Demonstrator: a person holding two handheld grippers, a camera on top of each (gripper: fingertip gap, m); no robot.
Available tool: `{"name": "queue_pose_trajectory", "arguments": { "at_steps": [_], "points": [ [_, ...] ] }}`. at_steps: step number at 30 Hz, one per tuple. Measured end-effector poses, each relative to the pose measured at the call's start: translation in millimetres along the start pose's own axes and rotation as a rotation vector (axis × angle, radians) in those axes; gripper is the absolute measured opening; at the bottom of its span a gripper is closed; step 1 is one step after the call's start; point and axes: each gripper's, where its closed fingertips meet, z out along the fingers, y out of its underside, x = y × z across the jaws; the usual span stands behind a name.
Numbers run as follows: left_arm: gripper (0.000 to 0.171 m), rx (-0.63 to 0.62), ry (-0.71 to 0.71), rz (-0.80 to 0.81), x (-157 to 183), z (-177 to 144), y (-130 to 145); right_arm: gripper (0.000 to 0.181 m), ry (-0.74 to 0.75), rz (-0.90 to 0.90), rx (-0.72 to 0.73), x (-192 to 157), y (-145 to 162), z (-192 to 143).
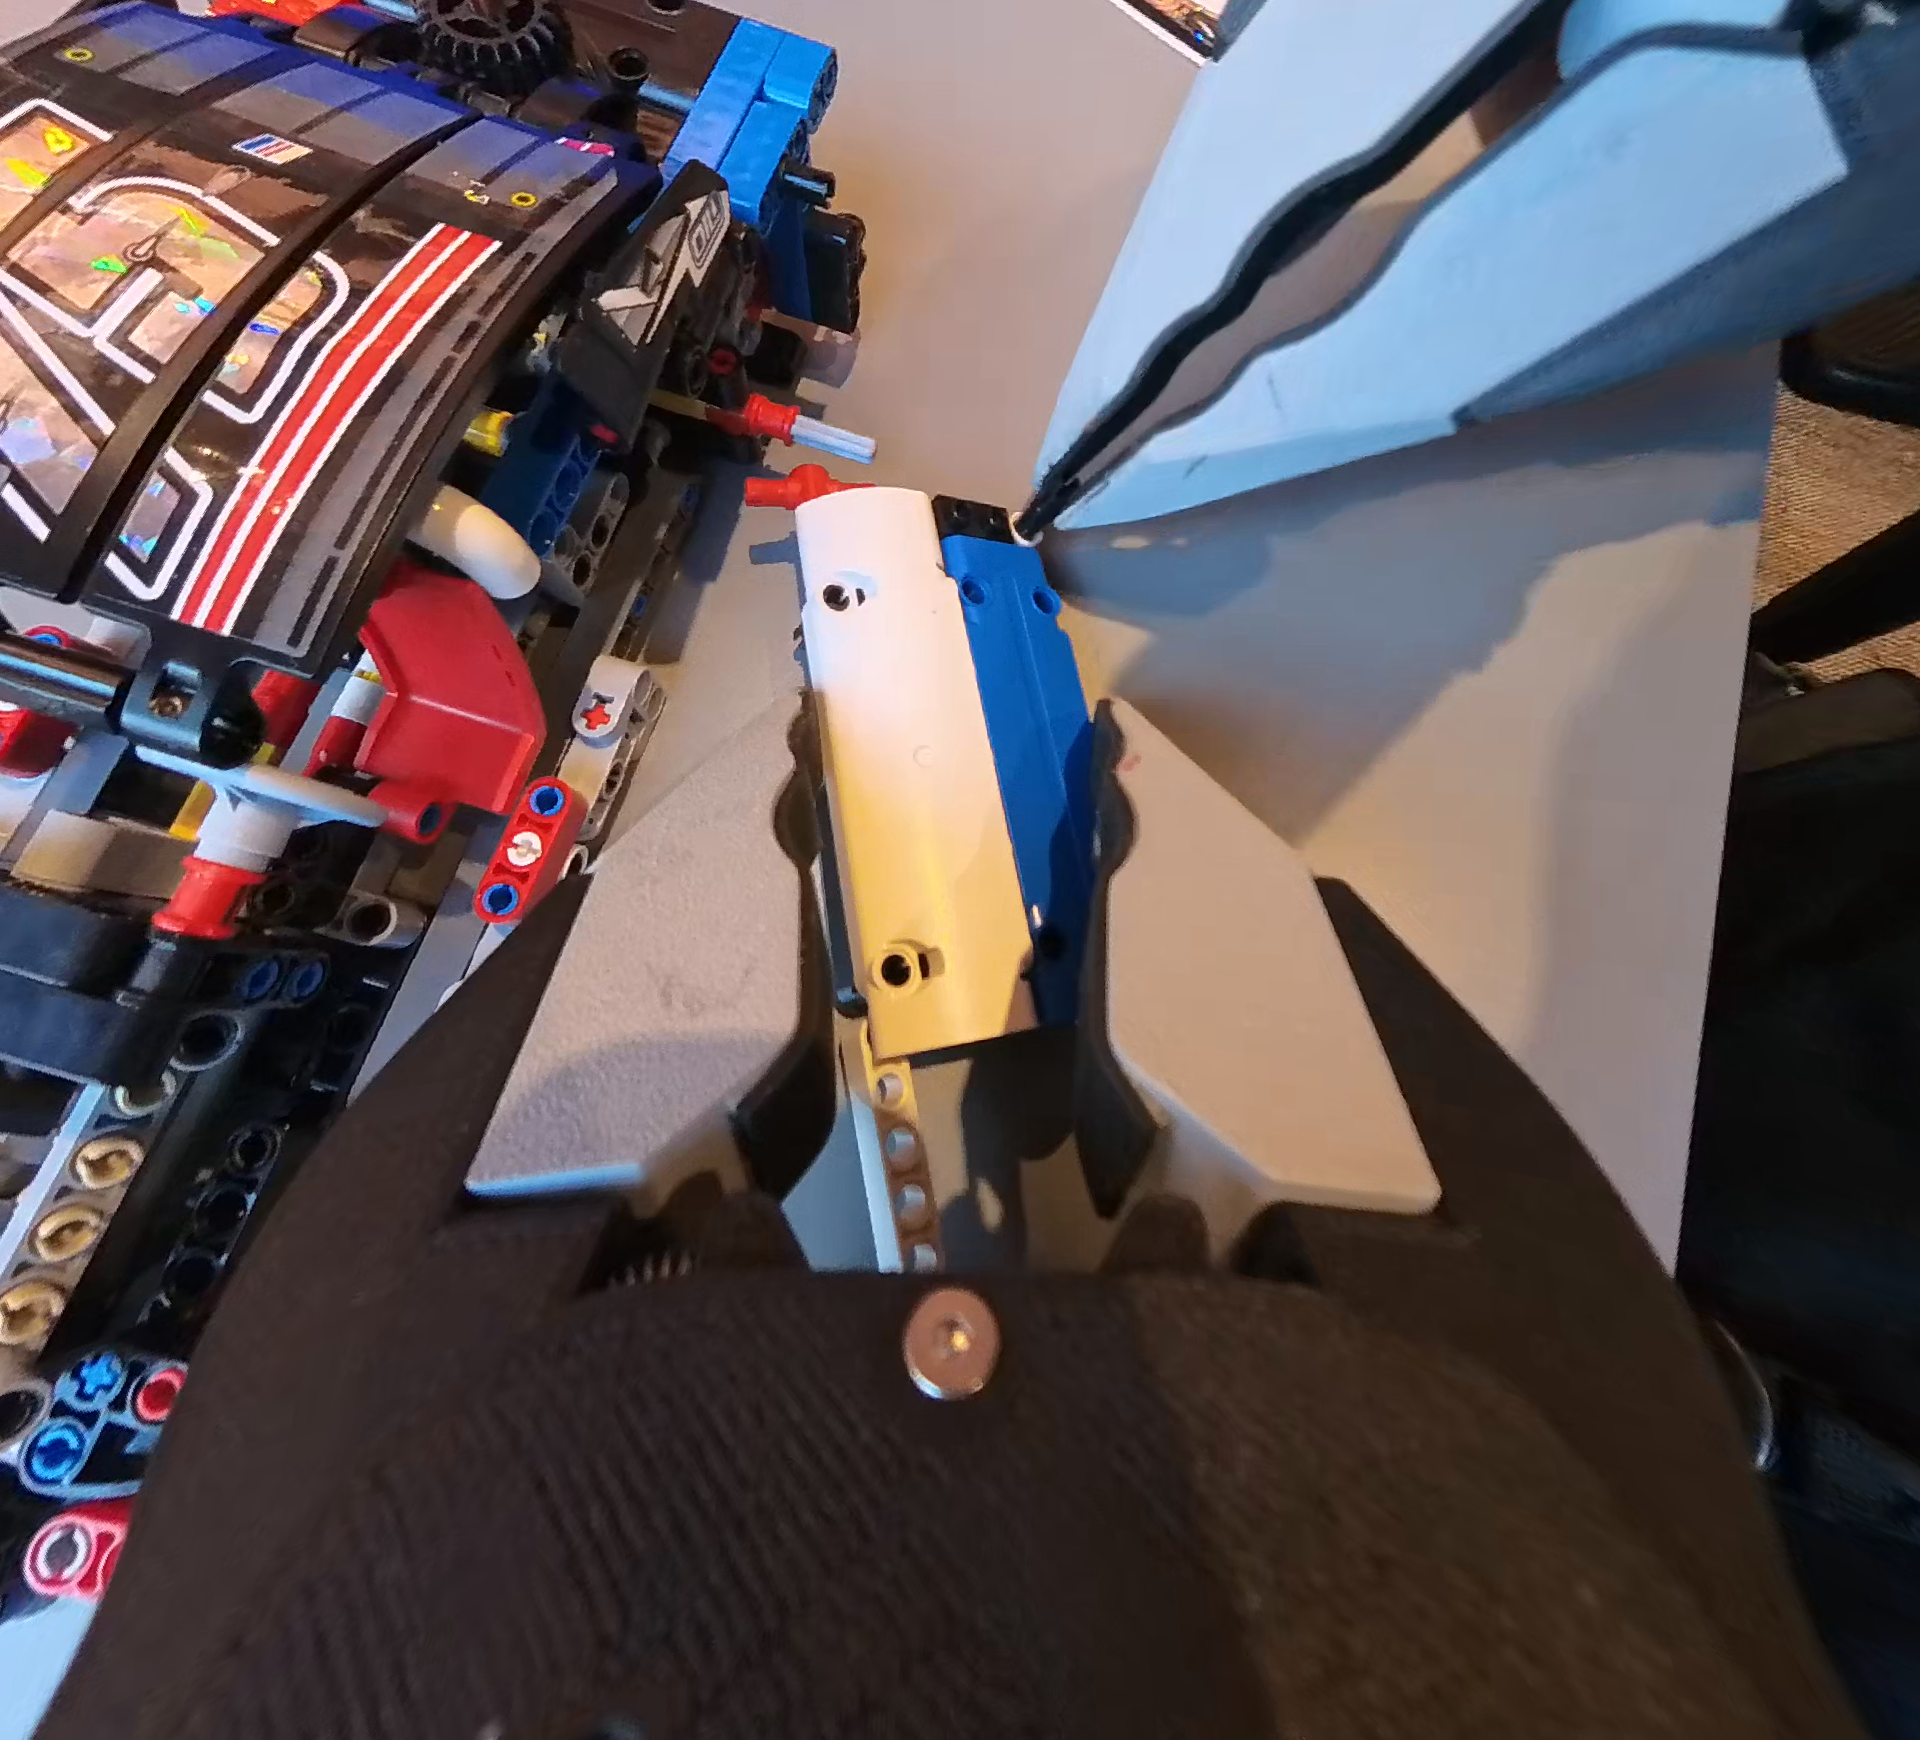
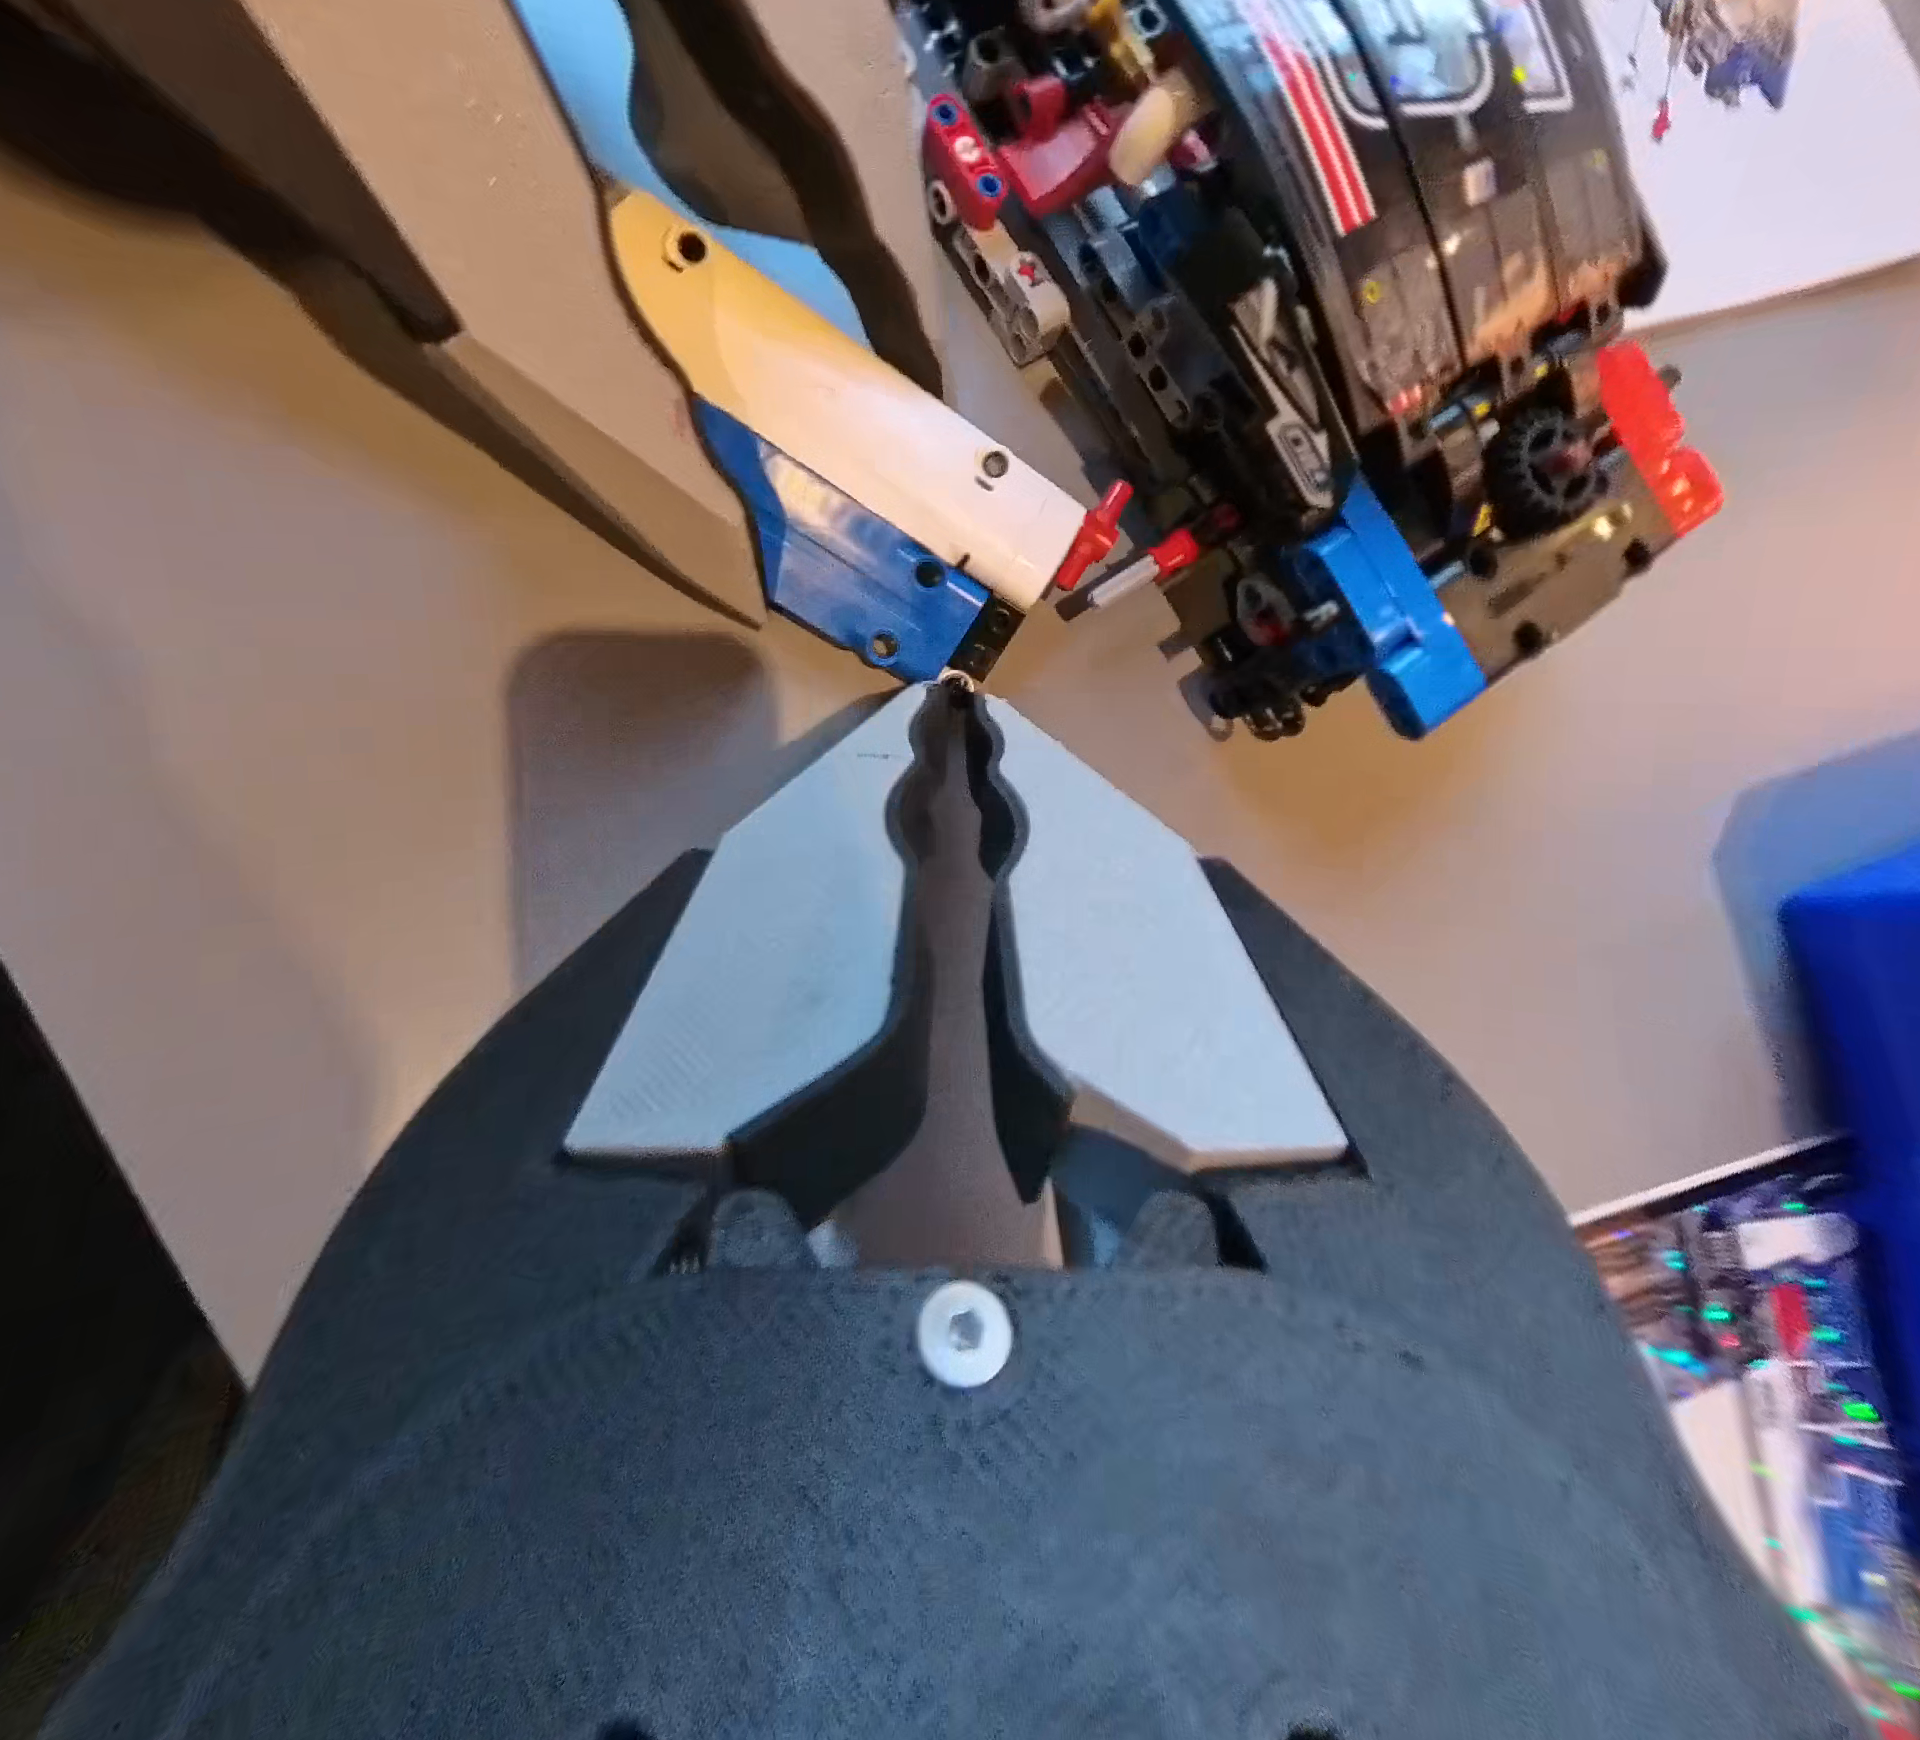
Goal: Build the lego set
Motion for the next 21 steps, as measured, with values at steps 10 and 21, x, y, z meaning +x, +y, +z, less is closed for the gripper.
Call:
{"name": "queue_pose_trajectory", "arguments": {
  "at_steps": [10,21],
  "points": [
    [0.049,0.000,0.001,-0.007,-0.5,0.0,0.0,0.000,-0.068,-0.190,-0.105,0.1,4.3,-0.1],
    [0.049,0.001,-0.005,-0.007,-1.4,-0.1,-0.2,0.000,-0.196,-0.089,-0.179,1.5,0.3,1.4]
  ]
}}
